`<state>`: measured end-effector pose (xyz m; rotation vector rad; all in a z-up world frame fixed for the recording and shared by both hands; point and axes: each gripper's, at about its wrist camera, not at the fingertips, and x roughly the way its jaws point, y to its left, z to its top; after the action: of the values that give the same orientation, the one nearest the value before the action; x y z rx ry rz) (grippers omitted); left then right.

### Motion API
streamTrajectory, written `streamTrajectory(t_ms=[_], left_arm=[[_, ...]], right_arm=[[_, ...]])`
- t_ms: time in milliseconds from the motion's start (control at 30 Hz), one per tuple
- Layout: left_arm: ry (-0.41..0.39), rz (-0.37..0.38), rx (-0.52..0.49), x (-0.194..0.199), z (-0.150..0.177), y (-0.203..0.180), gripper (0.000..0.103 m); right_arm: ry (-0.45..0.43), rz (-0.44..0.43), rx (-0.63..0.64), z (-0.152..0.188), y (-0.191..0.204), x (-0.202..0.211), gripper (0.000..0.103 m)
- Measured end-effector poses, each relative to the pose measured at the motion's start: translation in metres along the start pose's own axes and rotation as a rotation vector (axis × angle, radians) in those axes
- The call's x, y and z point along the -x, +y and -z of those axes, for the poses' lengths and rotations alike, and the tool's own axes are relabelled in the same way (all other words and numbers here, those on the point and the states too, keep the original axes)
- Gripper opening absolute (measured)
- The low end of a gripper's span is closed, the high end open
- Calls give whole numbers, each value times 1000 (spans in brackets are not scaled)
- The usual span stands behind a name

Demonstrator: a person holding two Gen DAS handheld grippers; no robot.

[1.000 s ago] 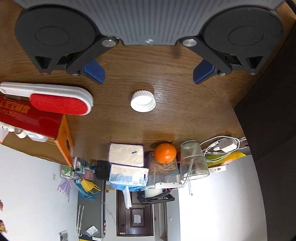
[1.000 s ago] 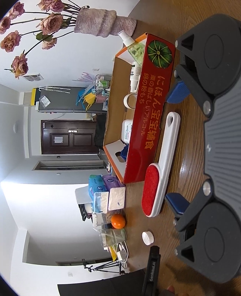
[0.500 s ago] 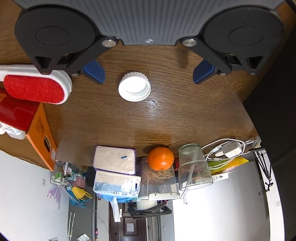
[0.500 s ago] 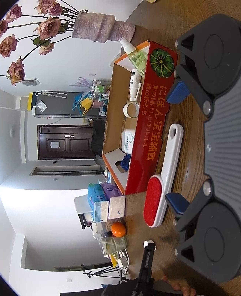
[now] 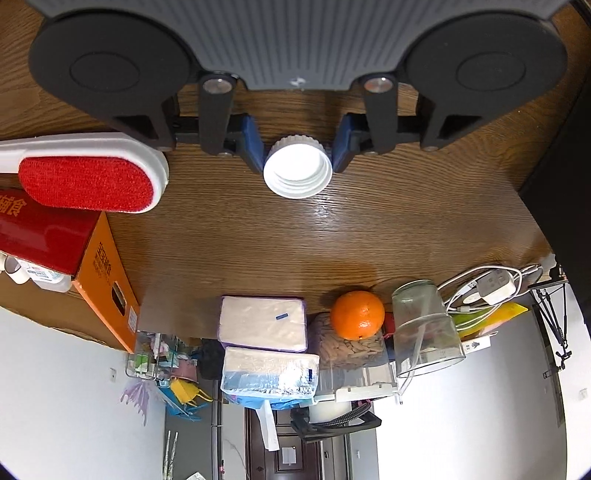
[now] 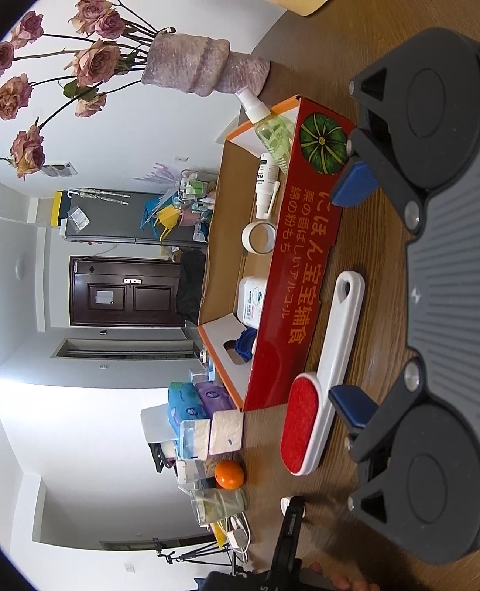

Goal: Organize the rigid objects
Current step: 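Grasp the white bottle cap with the left tool while the right tool approaches the lint brush, then close the right tool on the red lint brush handle while the left tool holds the white cap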

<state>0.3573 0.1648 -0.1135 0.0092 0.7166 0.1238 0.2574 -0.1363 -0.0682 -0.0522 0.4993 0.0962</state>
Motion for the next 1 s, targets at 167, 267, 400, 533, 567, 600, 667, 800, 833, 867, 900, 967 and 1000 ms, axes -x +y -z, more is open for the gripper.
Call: streamTrajectory(t_ms=[167, 267, 400, 533, 567, 600, 667, 800, 833, 867, 900, 967, 1000], left_arm=[[-17, -15, 21, 5, 0, 4, 41], [-31, -18, 22, 11, 0, 5, 41], [-40, -12, 10, 19, 2, 3, 41], [-62, 5, 16, 33, 5, 3, 41], [-68, 7, 16, 37, 5, 2, 41], [-73, 7, 16, 41, 6, 2, 41], [-81, 10, 16, 47, 8, 0, 41], [-100, 25, 11, 62, 13, -4, 41], [-105, 30, 11, 65, 14, -5, 41], [-110, 33, 11, 69, 15, -5, 41], [-113, 34, 10, 71, 16, -6, 41], [-120, 39, -1, 76, 19, -7, 41], [-123, 39, -5, 78, 21, -8, 41]], right_arm=[[9, 8, -6, 4, -4, 0, 103], [13, 11, -9, 5, -7, 0, 103], [14, 16, -5, 5, -8, -2, 103], [17, 5, -4, 5, -10, -6, 103], [18, 2, -1, 4, -9, -7, 103], [19, -2, 2, 3, -8, -9, 103], [25, -5, 15, 1, -6, -13, 103], [41, -25, 49, -4, 4, -22, 103], [45, -33, 62, -6, 8, -26, 103], [51, -41, 75, -8, 11, -29, 103], [58, -47, 90, -9, 15, -33, 103], [75, -51, 129, -11, 24, -42, 103], [83, -55, 148, -12, 28, -46, 103]])
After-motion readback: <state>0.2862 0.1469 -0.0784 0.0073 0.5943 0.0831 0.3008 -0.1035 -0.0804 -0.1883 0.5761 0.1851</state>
